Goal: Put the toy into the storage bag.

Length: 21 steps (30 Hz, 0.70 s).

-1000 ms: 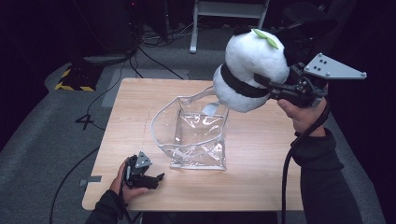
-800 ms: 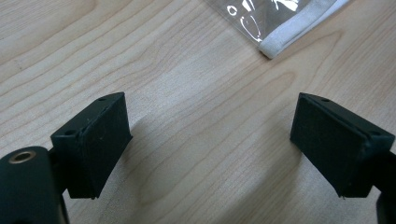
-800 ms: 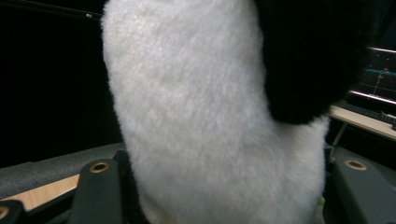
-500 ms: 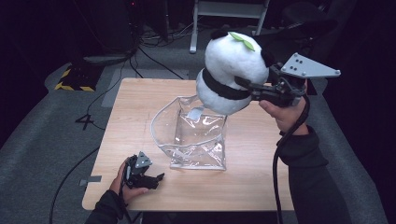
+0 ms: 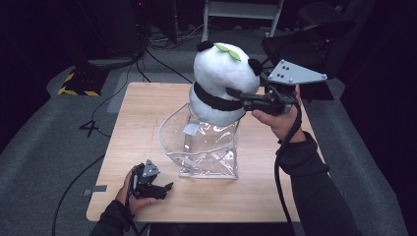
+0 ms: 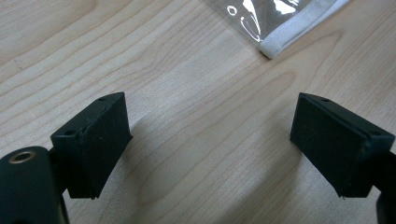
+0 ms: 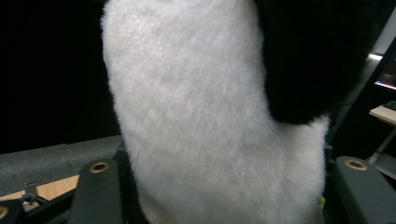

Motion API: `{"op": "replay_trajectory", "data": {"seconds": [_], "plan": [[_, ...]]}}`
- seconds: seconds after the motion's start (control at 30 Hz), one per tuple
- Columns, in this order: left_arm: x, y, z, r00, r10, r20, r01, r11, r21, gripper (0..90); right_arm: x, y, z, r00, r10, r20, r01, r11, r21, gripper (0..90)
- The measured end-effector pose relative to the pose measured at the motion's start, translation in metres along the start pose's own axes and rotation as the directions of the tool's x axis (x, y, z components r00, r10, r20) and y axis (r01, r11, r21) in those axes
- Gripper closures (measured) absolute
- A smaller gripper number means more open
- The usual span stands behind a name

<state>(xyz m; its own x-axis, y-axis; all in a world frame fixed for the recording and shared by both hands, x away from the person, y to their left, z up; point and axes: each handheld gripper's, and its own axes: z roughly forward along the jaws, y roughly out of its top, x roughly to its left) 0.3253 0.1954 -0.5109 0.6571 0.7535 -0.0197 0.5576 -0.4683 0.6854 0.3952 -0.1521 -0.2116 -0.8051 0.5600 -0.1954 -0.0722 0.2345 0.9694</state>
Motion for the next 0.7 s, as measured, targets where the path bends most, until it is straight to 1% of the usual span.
{"op": "replay_trajectory", "data": {"seconds": [0.17, 0.3, 0.7], "plan": [[0.000, 0.000, 0.000, 1.0000, -0.001, 0.002, 0.001, 1.0000, 0.002, 12.2, 0.006, -0.003, 0.010, 0.9998, -0.001, -0.022, 0.001, 1.000, 0.013, 38.3], [0.000, 0.000, 0.000, 1.0000, -0.001, 0.002, 0.001, 1.0000, 0.002, 12.1, 0.009, -0.006, 0.016, 0.9990, 0.008, -0.043, -0.007, 1.000, 0.018, 38.2], [0.000, 0.000, 0.000, 1.0000, -0.001, 0.002, 0.001, 1.0000, 0.002, 12.2, 0.013, -0.019, 0.026, 0.9976, 0.020, -0.066, -0.017, 0.999, 0.045, 37.8]]}}
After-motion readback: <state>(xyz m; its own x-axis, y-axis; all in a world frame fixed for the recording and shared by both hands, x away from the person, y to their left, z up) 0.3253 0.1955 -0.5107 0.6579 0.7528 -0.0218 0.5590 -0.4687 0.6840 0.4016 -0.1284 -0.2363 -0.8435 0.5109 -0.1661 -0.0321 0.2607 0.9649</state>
